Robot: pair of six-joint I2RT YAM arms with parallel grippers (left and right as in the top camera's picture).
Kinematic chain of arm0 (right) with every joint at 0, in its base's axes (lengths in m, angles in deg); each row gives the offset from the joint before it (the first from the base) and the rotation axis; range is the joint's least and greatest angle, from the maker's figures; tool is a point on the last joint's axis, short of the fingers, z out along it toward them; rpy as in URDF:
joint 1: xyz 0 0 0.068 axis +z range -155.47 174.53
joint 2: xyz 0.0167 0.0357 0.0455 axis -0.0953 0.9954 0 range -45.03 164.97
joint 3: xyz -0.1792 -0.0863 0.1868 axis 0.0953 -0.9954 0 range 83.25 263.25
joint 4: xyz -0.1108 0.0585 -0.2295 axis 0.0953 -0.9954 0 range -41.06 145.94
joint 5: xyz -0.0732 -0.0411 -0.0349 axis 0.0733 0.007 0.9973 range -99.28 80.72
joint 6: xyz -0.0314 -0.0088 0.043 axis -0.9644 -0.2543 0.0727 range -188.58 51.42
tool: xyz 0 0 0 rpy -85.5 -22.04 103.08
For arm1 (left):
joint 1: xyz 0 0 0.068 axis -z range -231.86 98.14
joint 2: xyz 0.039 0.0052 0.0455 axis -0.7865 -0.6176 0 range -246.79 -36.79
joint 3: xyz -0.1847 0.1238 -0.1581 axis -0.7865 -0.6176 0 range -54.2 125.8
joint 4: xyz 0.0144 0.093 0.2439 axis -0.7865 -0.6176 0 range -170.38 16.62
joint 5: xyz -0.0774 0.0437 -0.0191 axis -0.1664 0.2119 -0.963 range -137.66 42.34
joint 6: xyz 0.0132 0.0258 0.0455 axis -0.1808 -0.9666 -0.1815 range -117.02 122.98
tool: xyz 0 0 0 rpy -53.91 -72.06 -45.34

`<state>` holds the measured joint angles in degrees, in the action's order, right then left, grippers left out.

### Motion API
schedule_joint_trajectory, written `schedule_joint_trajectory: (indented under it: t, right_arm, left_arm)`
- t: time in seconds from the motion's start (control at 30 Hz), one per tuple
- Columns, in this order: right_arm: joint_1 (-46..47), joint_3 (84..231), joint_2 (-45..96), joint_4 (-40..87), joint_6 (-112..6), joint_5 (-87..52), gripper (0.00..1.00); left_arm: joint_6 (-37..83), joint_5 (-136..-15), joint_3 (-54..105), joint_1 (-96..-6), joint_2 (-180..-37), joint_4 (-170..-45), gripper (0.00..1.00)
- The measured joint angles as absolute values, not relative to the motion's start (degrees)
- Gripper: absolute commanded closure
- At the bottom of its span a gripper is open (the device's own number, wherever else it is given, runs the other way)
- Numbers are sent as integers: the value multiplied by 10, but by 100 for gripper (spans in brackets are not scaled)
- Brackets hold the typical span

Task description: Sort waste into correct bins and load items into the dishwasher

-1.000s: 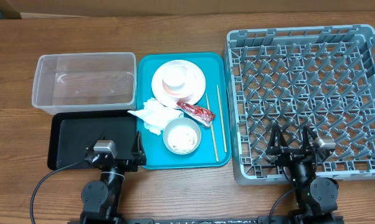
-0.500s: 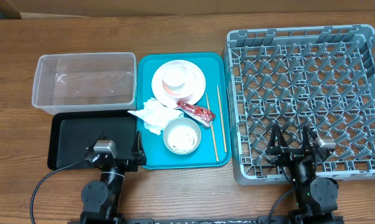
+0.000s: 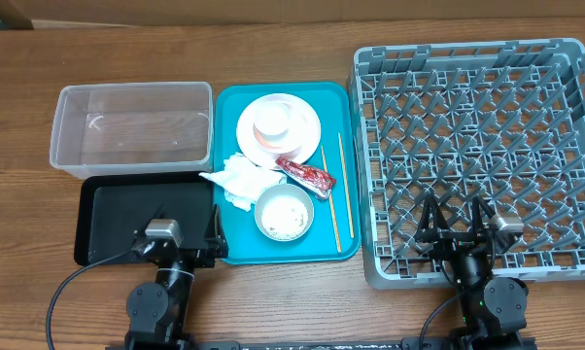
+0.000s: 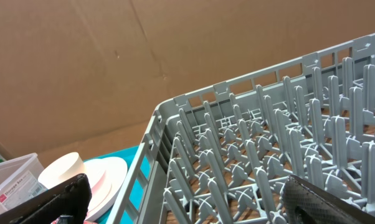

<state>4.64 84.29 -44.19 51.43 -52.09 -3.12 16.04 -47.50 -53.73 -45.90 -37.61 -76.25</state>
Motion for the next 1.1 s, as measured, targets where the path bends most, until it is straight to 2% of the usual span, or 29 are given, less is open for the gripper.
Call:
schedule_joint_trajectory:
  t: [1.1]
  right_arm:
    - [46, 843, -442, 514, -521, -31, 0]
  left_arm:
    - [176, -499, -537, -459, -376, -776, 0]
